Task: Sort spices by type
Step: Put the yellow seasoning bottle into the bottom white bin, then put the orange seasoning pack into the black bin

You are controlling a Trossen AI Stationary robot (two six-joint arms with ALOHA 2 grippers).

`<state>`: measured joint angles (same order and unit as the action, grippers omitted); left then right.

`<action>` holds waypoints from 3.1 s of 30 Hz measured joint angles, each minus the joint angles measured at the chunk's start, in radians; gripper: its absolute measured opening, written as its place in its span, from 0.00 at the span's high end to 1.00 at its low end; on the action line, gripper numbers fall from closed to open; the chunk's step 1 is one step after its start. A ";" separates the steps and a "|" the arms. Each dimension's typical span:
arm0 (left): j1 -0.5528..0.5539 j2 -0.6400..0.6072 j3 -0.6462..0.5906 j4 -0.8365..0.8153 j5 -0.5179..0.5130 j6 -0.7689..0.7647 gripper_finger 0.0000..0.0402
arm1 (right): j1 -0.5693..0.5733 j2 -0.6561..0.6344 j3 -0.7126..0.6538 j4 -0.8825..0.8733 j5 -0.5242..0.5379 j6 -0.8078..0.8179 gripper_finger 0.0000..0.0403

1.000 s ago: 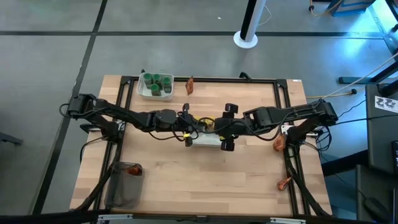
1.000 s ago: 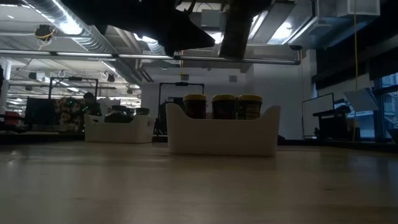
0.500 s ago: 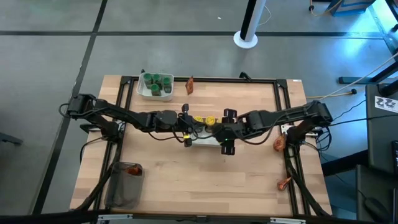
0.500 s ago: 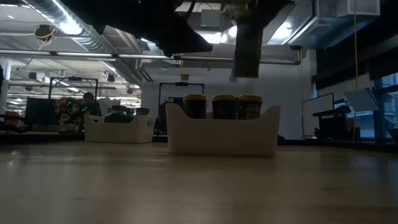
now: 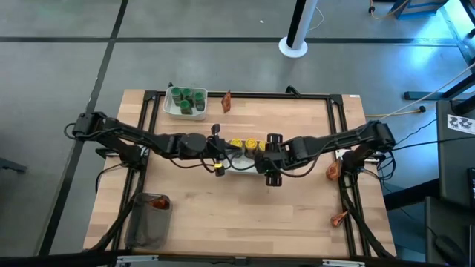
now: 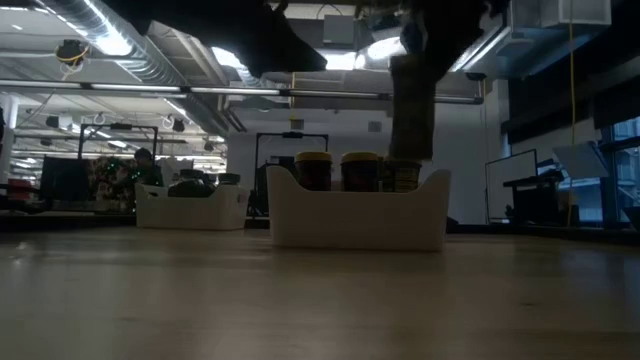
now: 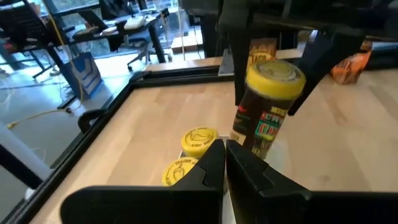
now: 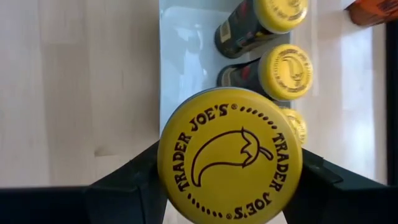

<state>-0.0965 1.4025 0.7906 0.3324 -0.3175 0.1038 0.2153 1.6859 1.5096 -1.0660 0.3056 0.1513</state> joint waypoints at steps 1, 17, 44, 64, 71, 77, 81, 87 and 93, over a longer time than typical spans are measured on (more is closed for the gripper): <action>-0.003 -0.001 0.000 0.001 -0.004 0.003 0.99 | 0.000 0.000 -0.017 0.016 0.000 0.000 0.43; -0.004 -0.005 0.000 -0.001 -0.006 0.001 0.99 | -0.046 0.000 -0.214 0.215 -0.040 -0.007 0.43; -0.004 -0.005 0.000 -0.001 -0.005 0.001 0.99 | -0.092 0.000 -0.239 0.193 -0.119 -0.005 0.28; -0.003 -0.001 0.000 -0.011 -0.004 -0.055 0.99 | -0.054 -0.251 -0.114 -0.026 -0.050 0.062 0.28; 0.002 0.013 0.000 -0.008 -0.004 -0.072 0.99 | -0.045 -0.382 -0.310 0.060 -0.008 0.118 0.28; 0.015 0.020 0.000 -0.009 -0.005 -0.088 0.99 | -0.045 -0.504 -0.569 0.272 0.009 0.138 0.28; 0.043 0.057 0.000 -0.016 -0.004 -0.101 0.97 | -0.045 -0.566 -0.726 0.424 0.045 0.139 0.28; 0.117 0.125 0.000 0.011 -0.008 -0.159 0.71 | -0.045 -0.606 -0.863 0.568 0.080 0.133 0.28; 0.217 0.125 0.001 0.024 -0.009 -0.225 0.41 | -0.045 -0.607 -0.905 0.624 0.155 0.096 0.28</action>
<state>0.1206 1.5271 0.7918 0.3562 -0.3261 -0.1213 0.1699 1.0790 0.6050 -0.4417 0.4601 0.2468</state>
